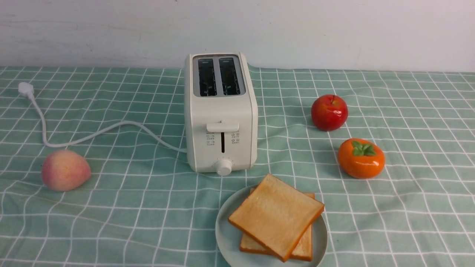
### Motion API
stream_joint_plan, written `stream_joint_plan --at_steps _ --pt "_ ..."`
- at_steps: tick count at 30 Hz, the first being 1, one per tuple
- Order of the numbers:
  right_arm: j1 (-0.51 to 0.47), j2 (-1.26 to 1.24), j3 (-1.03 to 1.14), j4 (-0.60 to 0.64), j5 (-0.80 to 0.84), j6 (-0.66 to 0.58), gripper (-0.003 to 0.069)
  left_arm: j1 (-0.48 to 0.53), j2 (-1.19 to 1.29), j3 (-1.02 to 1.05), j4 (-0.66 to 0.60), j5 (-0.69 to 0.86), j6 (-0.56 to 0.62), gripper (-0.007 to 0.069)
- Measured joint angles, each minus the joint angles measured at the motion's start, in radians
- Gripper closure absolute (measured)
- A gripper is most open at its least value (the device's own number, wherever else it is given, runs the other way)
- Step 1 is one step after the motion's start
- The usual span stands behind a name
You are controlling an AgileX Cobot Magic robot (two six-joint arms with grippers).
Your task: Take toasted bread from bread machine on blue coffee table place on plate.
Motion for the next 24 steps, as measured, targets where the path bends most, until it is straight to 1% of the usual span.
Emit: stream_joint_plan --at_steps 1,5,11,24 --pt "0.000 0.000 0.000 0.000 0.000 0.000 0.0634 0.015 0.000 0.069 -0.012 -0.024 -0.001 0.0629" --pt "0.000 0.000 0.000 0.000 0.000 0.000 0.0628 0.037 0.000 0.097 -0.046 -0.040 0.002 0.0627" --pt "0.000 0.000 0.000 0.000 0.000 0.000 0.0626 0.049 0.000 0.098 -0.083 -0.043 0.124 0.0621" --pt "0.000 0.000 0.000 0.001 0.000 0.000 0.0610 0.074 0.000 0.098 -0.097 -0.043 0.140 0.0608"
